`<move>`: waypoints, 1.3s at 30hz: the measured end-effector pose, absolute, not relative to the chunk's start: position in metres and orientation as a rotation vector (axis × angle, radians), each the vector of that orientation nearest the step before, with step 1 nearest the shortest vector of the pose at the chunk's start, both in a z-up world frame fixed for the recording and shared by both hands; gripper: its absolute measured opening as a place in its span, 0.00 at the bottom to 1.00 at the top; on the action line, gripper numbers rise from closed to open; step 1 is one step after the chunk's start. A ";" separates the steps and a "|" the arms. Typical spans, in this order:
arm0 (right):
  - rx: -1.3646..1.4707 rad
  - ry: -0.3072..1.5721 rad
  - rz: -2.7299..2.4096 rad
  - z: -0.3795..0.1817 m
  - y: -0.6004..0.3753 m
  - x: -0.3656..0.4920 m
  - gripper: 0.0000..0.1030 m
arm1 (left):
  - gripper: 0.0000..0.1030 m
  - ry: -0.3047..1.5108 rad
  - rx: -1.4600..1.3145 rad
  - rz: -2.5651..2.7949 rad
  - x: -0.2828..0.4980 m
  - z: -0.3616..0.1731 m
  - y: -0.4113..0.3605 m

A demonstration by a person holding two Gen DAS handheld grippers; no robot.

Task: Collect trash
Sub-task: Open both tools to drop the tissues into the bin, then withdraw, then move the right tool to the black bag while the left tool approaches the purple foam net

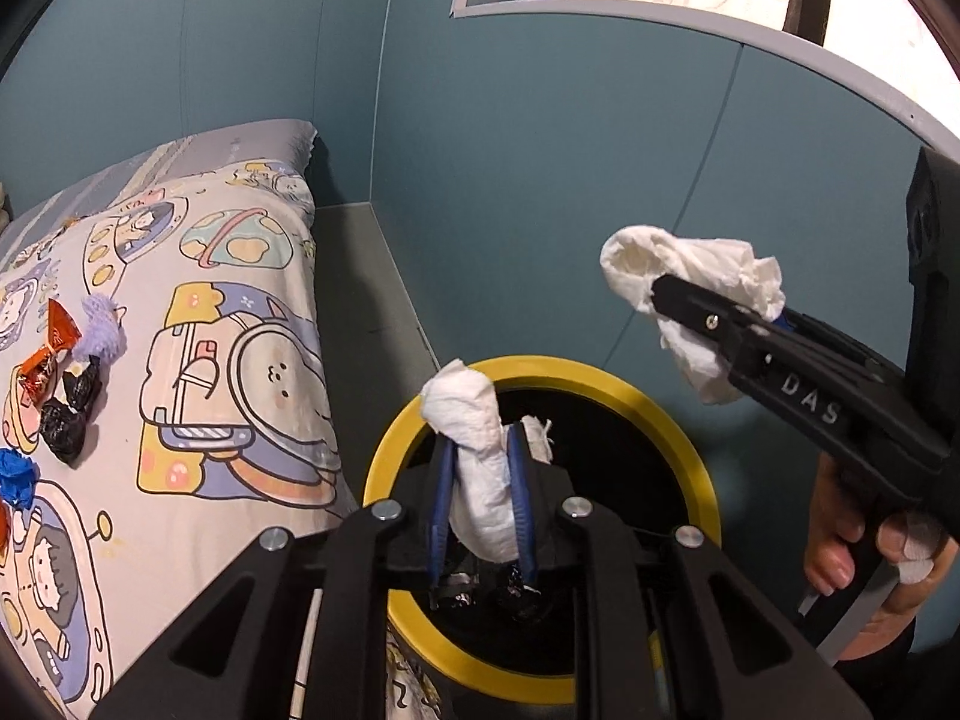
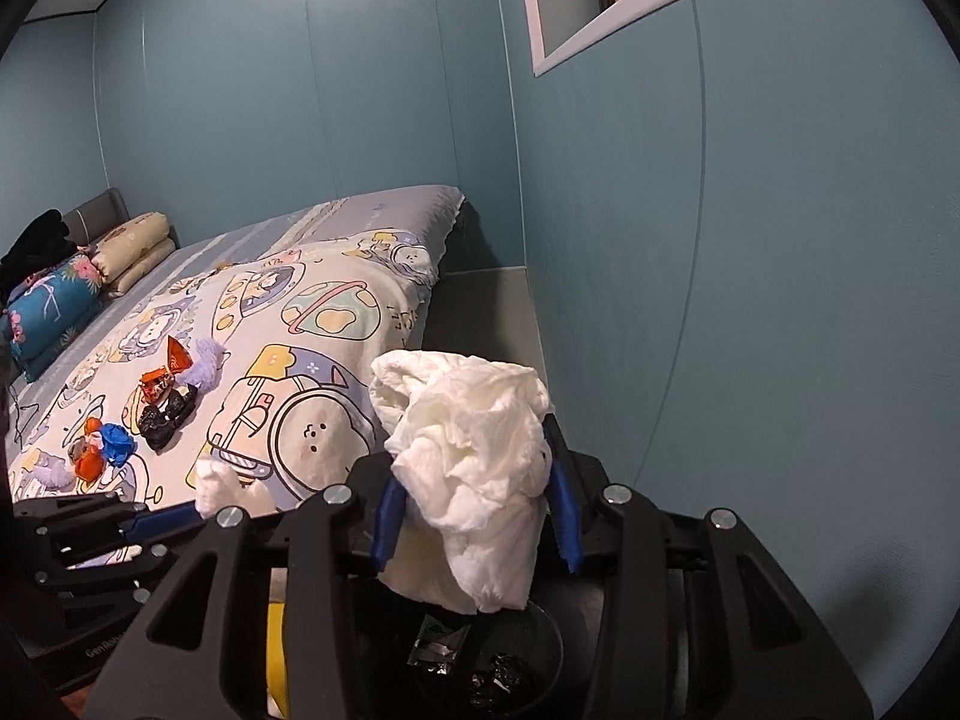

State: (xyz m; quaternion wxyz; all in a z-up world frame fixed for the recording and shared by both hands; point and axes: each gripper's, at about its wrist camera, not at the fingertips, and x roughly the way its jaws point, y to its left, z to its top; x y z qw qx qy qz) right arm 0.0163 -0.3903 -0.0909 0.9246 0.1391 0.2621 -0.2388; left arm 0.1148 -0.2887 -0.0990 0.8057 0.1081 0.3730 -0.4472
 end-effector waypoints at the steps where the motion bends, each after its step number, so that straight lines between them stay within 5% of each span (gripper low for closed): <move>1: 0.286 0.538 -0.493 -0.091 -0.391 0.017 0.43 | 0.19 0.800 0.233 -0.957 0.114 -0.099 -0.289; 8: 0.303 0.538 -0.500 -0.092 -0.394 0.018 0.52 | 0.49 0.792 0.210 -0.939 0.116 -0.099 -0.283; 39: 0.202 0.491 -0.252 -0.049 -0.297 0.109 0.53 | 0.49 0.667 0.048 -0.569 0.209 -0.035 -0.098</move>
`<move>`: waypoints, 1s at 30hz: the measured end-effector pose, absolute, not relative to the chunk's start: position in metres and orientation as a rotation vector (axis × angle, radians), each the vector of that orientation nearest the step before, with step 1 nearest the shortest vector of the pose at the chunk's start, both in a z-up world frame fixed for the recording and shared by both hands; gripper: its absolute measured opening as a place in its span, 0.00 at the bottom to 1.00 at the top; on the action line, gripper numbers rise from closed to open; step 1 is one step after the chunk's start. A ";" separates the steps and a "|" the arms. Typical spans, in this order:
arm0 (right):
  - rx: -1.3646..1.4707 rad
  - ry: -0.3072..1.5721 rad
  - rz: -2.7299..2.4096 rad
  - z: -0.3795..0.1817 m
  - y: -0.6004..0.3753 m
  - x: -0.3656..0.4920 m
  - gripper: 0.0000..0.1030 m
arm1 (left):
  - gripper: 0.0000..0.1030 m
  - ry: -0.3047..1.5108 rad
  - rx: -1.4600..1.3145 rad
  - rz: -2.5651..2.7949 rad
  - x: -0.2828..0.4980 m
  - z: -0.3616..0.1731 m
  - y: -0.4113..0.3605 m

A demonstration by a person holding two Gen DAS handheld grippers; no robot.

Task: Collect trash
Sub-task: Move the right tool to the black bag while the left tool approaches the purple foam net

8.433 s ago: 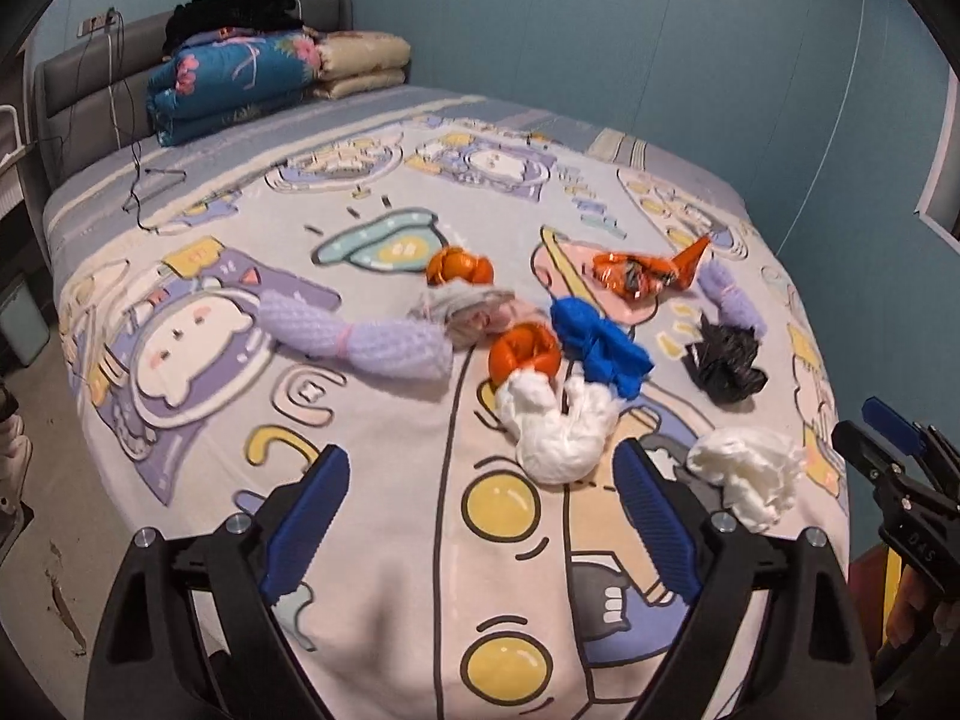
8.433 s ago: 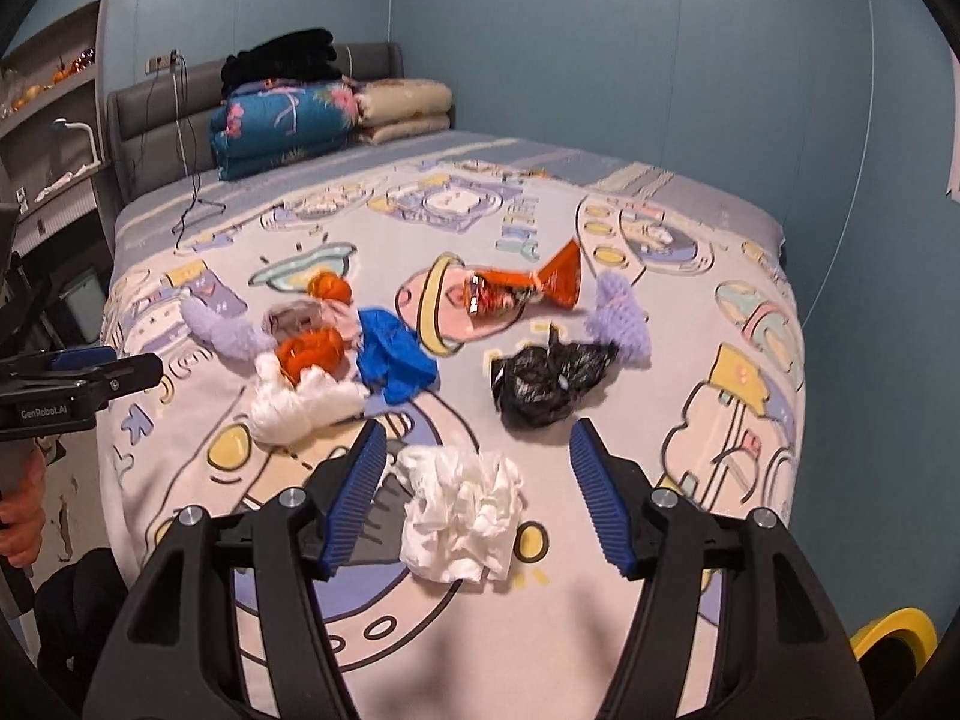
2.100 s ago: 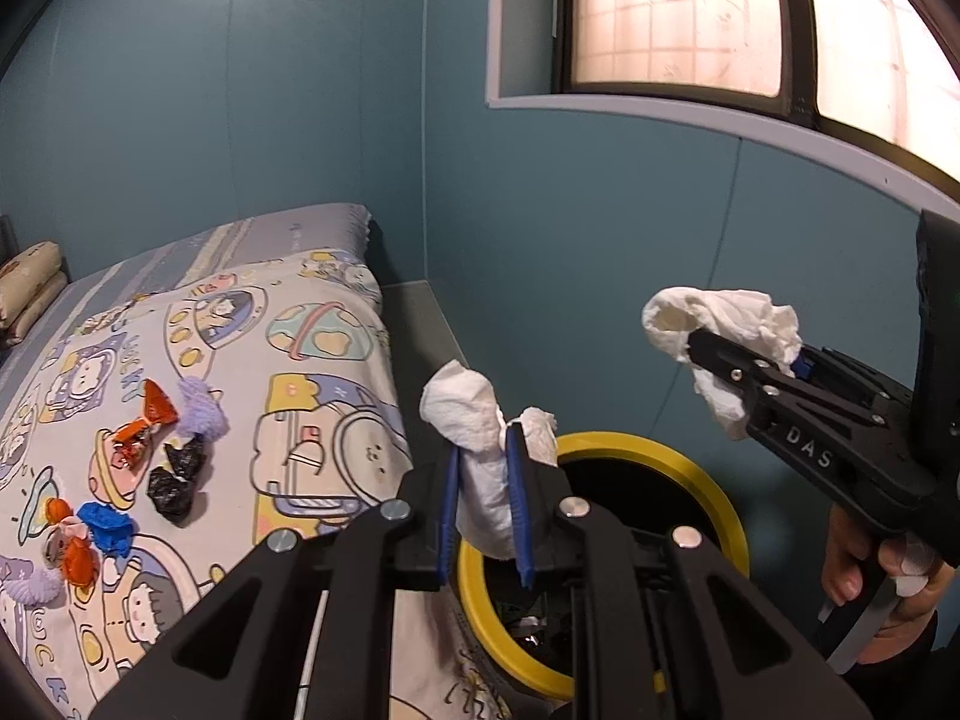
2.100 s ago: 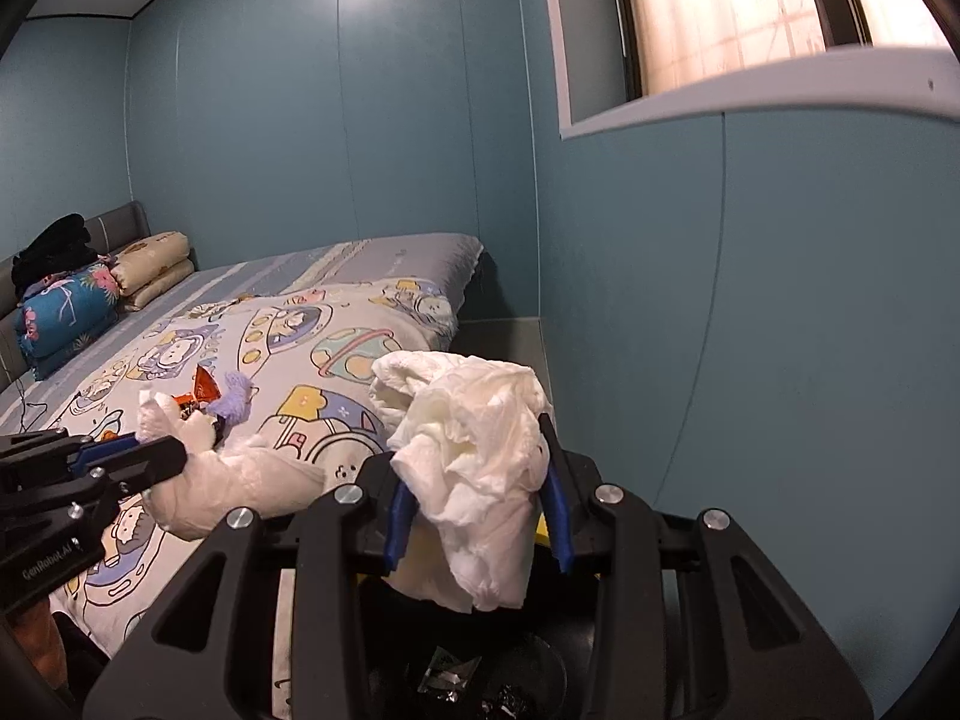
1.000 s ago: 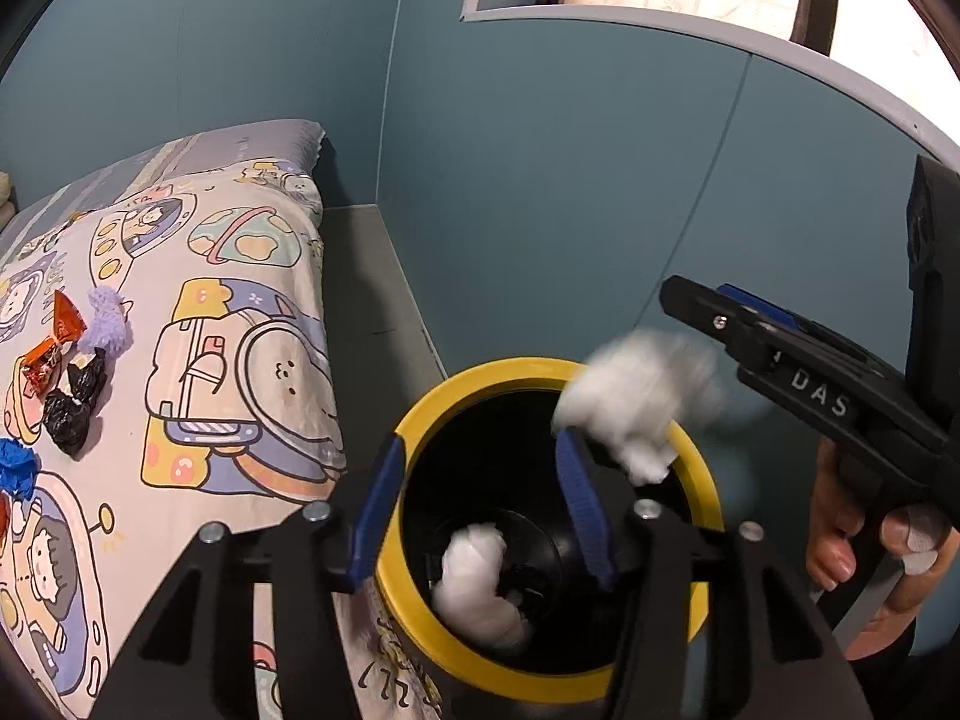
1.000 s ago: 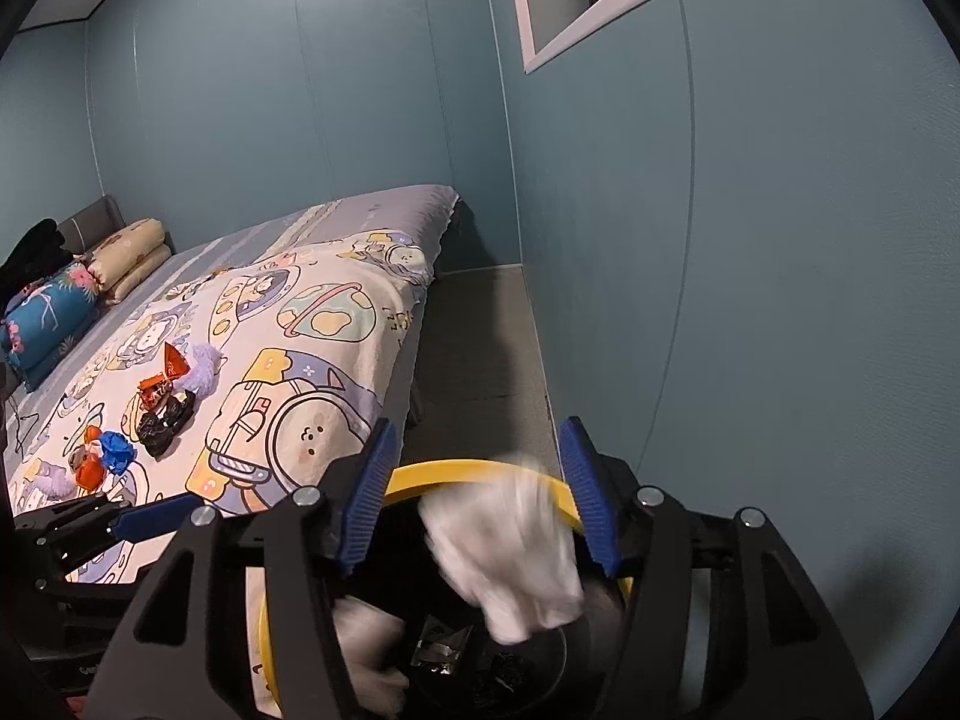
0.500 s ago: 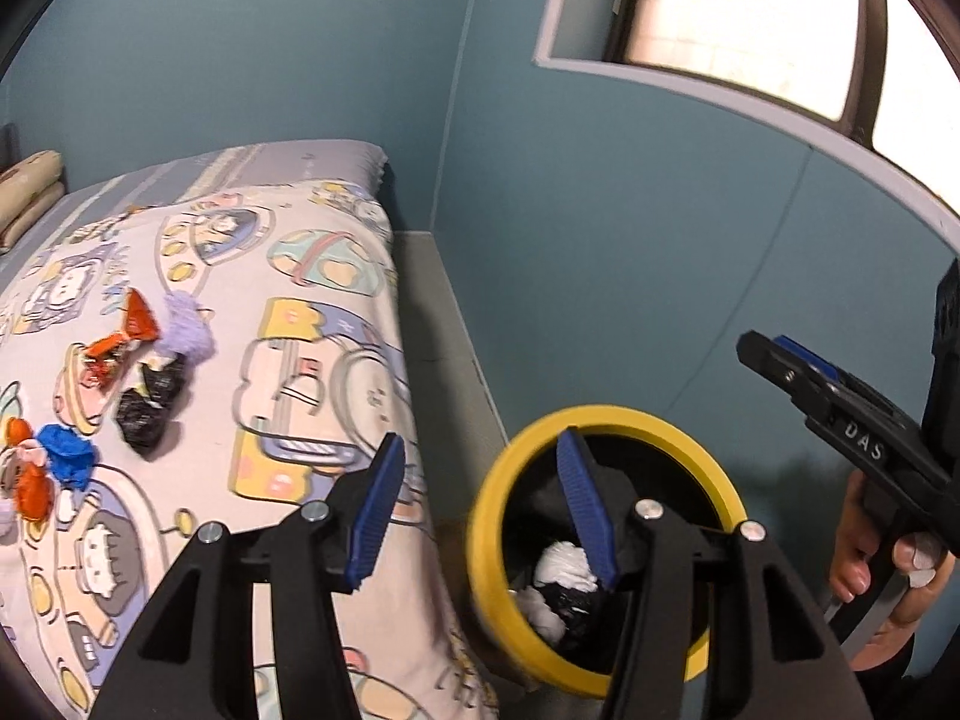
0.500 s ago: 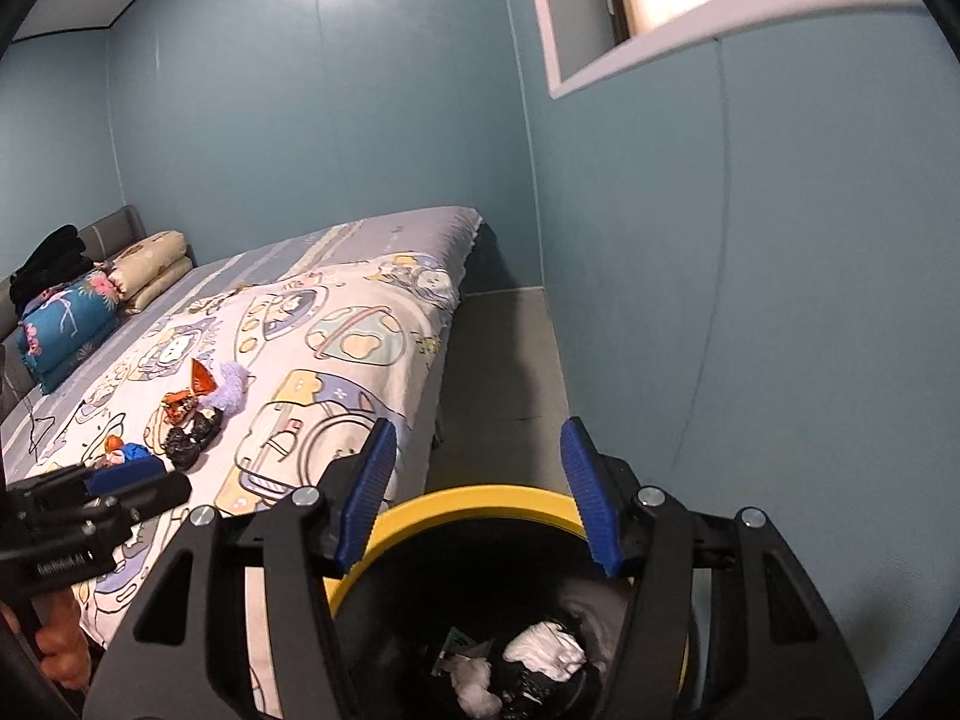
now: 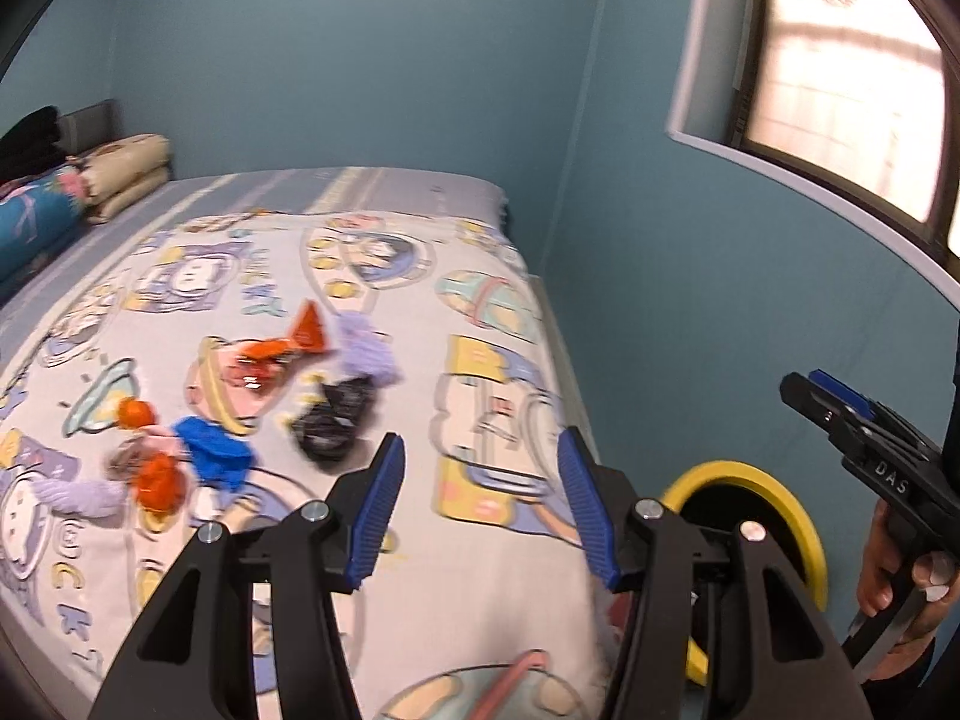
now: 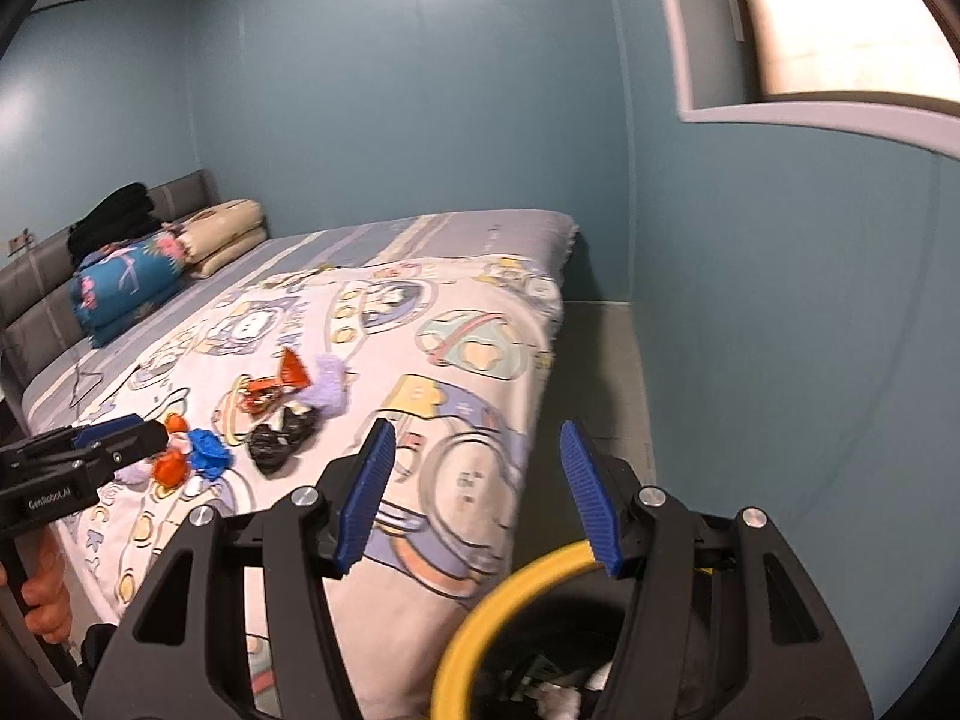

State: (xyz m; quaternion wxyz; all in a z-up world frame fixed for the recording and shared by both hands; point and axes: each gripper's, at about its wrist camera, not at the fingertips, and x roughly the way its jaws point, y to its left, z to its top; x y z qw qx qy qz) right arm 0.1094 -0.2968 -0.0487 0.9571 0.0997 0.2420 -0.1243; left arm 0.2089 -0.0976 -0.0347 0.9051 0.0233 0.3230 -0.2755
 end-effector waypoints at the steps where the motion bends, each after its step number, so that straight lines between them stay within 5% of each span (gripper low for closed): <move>1: 0.200 0.492 -0.236 -0.047 -0.290 0.116 0.53 | 0.49 0.660 0.047 -0.548 0.212 -0.033 -0.088; 30: 0.061 0.570 0.038 -0.087 -0.122 0.303 0.58 | 0.63 0.700 -0.092 -0.162 0.311 -0.082 0.130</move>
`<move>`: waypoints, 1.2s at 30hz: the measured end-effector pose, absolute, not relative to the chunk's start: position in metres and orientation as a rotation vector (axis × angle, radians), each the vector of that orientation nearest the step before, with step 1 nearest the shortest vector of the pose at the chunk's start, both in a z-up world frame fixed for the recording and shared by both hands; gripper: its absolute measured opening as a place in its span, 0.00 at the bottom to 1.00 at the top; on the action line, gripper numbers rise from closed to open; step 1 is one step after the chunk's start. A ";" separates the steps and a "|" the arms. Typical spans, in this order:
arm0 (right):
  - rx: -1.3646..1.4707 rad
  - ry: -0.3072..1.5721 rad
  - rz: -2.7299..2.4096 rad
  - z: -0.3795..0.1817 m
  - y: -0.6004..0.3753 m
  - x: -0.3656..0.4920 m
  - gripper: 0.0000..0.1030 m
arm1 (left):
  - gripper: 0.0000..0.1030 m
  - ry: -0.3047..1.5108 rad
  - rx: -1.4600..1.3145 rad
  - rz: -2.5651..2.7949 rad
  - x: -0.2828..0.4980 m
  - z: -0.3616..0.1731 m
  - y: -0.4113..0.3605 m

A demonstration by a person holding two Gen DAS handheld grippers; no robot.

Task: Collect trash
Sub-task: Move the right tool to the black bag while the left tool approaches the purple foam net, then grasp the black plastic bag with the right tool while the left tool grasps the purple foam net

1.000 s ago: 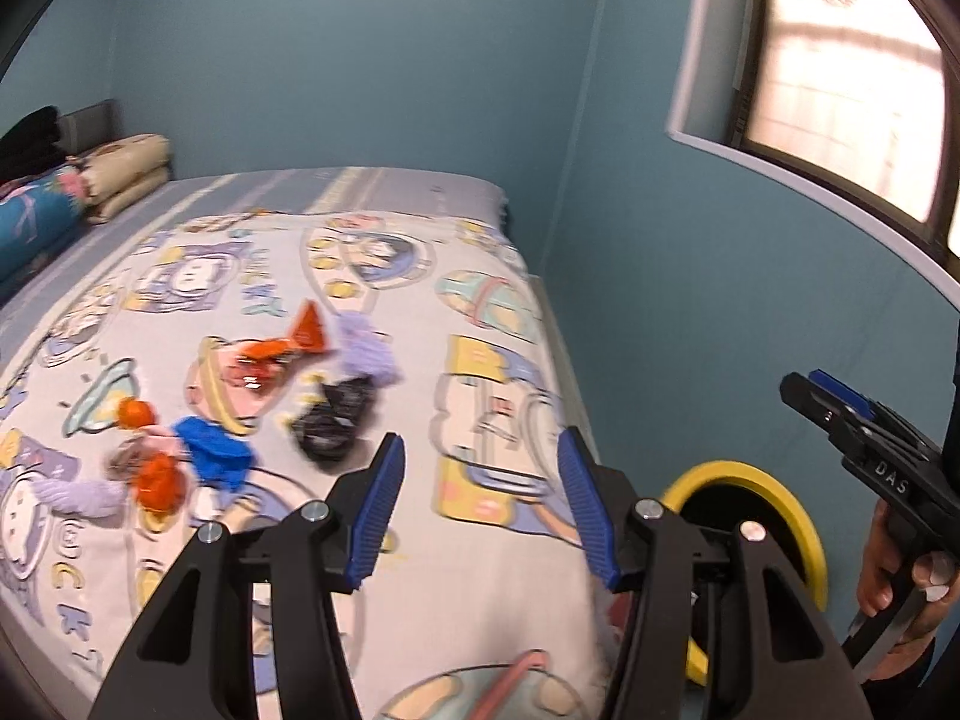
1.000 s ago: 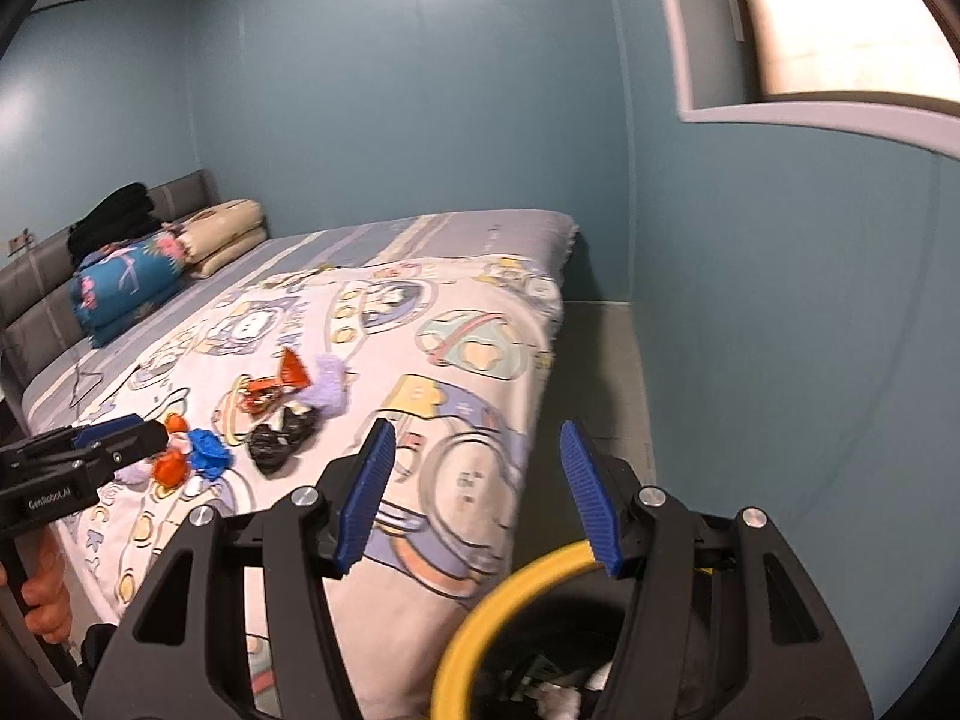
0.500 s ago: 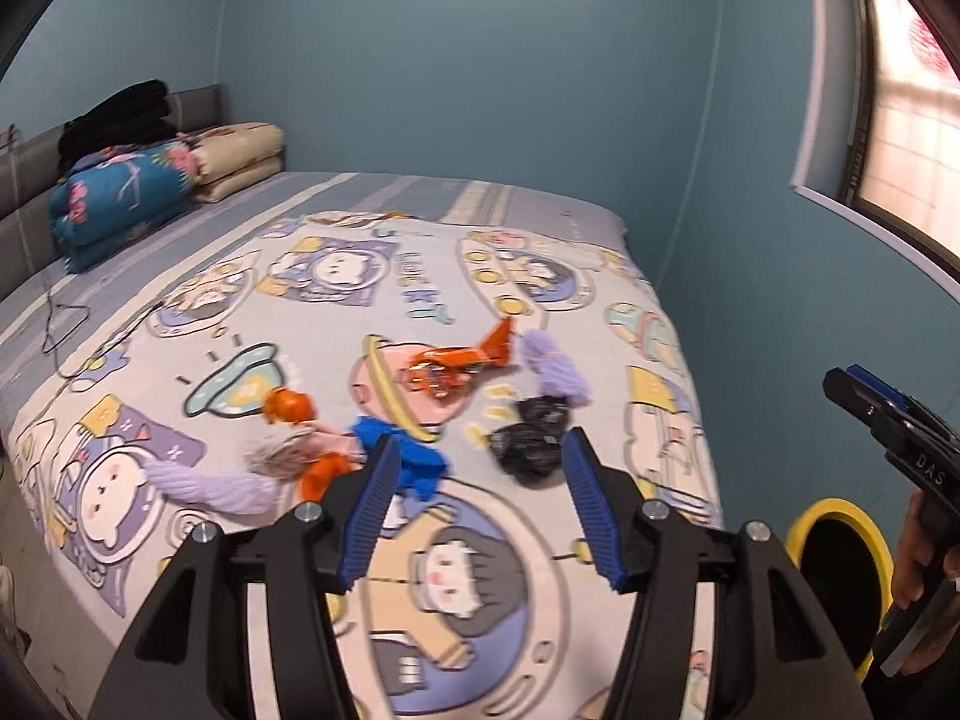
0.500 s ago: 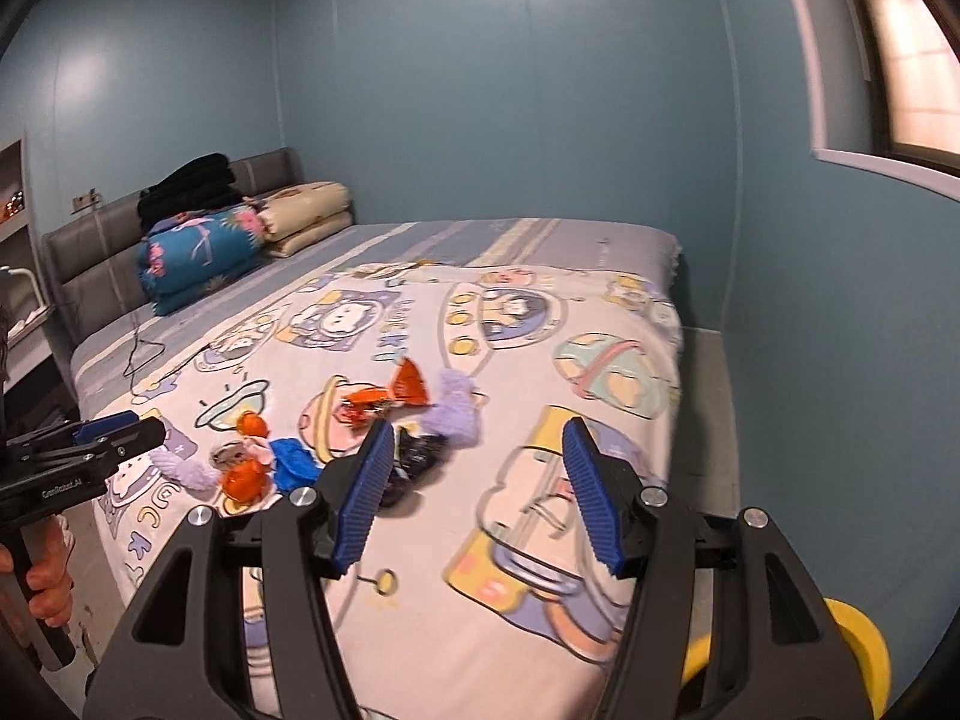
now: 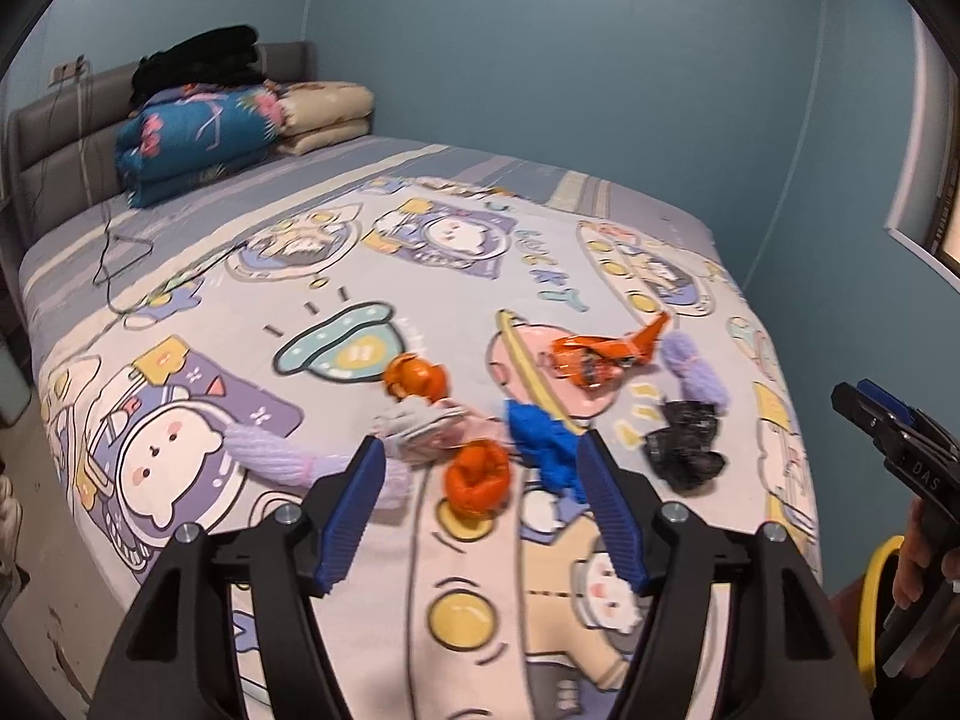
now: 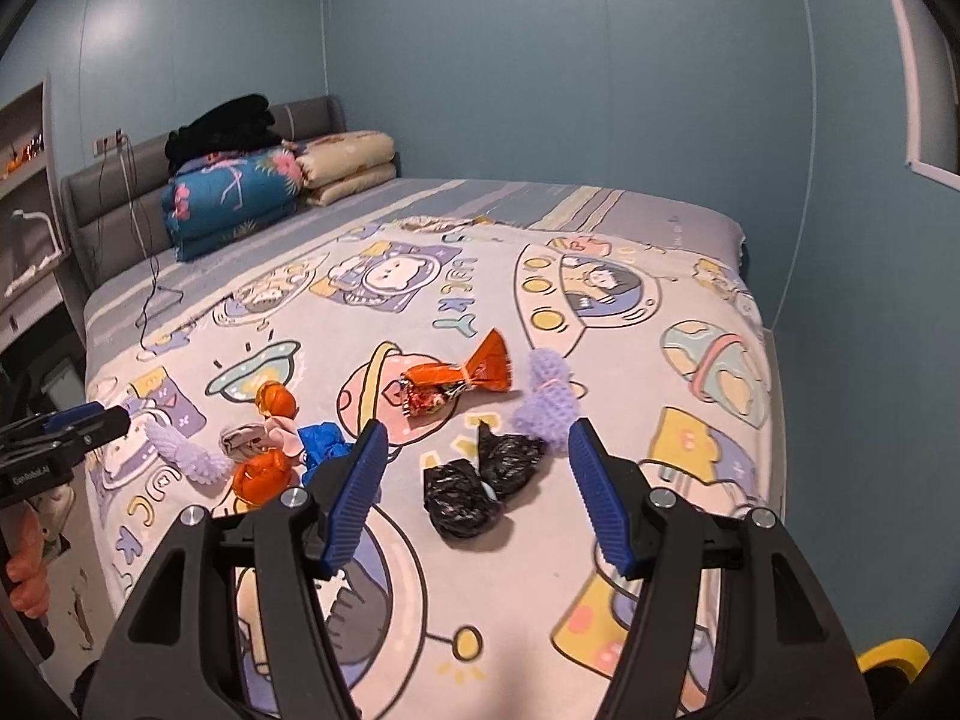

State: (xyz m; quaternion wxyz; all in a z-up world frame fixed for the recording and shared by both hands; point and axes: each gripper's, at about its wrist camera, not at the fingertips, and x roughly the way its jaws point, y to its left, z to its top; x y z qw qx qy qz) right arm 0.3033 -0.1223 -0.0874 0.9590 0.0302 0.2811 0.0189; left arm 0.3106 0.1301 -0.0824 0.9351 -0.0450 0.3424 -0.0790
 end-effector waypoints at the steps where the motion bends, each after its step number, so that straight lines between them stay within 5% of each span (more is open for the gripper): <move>1: 0.059 0.575 0.044 -0.092 -0.121 0.308 0.58 | 0.64 0.708 -0.097 -0.150 0.315 -0.089 0.137; 36: 0.026 0.821 -0.028 -0.213 -0.092 0.422 0.58 | 0.63 0.913 -0.253 0.028 0.404 -0.209 0.221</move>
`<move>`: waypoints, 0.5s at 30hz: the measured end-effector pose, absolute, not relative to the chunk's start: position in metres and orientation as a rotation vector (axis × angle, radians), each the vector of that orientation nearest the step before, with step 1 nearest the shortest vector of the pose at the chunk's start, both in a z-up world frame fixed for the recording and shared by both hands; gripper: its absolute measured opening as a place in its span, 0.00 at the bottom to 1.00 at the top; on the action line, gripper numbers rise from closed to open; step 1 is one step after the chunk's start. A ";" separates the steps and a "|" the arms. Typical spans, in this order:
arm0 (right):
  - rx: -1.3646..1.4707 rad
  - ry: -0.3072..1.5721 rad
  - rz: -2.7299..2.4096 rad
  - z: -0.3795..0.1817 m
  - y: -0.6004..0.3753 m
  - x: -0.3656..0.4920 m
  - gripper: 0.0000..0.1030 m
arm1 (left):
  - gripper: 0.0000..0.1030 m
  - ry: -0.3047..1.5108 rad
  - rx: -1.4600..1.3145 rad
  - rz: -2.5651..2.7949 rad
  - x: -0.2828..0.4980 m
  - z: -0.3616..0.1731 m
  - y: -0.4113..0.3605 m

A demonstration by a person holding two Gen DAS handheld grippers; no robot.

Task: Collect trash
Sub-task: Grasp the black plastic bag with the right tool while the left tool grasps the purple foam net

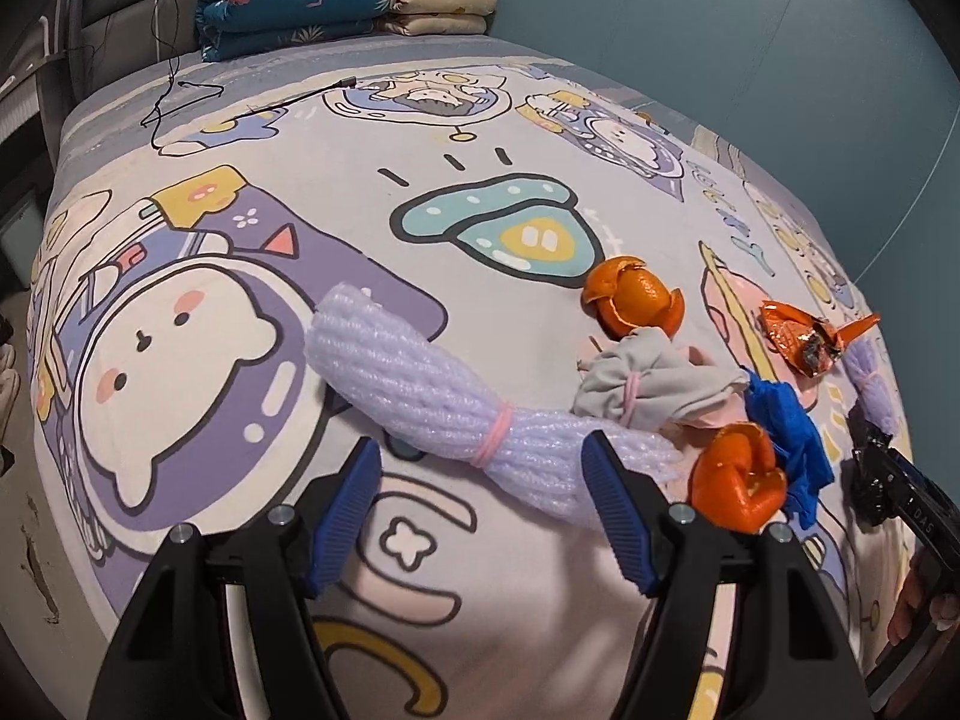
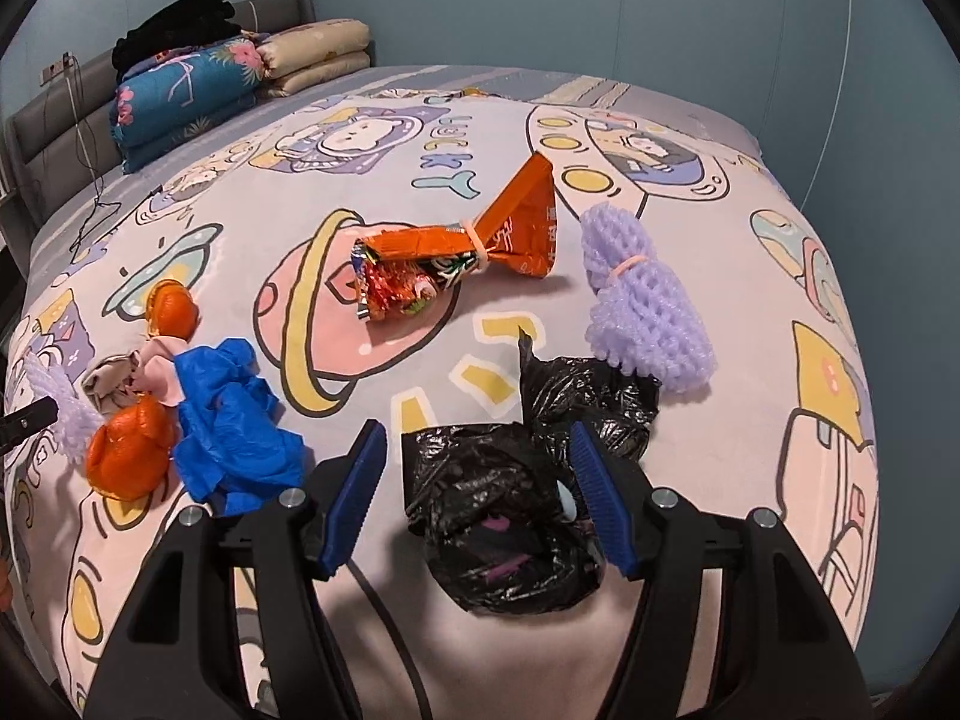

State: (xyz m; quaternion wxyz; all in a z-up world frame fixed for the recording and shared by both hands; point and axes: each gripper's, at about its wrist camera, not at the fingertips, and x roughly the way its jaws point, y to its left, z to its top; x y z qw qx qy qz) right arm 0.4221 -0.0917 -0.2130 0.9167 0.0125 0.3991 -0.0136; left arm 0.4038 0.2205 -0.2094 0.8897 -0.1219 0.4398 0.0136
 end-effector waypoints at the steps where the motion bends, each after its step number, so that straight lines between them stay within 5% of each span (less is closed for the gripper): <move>1: 0.022 0.823 -0.033 -0.215 -0.091 0.424 0.58 | 0.60 0.913 -0.251 0.028 0.405 -0.210 0.219; 9: 0.012 0.845 -0.075 -0.226 -0.094 0.433 0.49 | 0.46 0.911 -0.172 0.060 0.425 -0.213 0.198; 15: -0.008 0.855 -0.103 -0.228 -0.097 0.434 0.37 | 0.25 0.892 -0.129 0.065 0.430 -0.213 0.188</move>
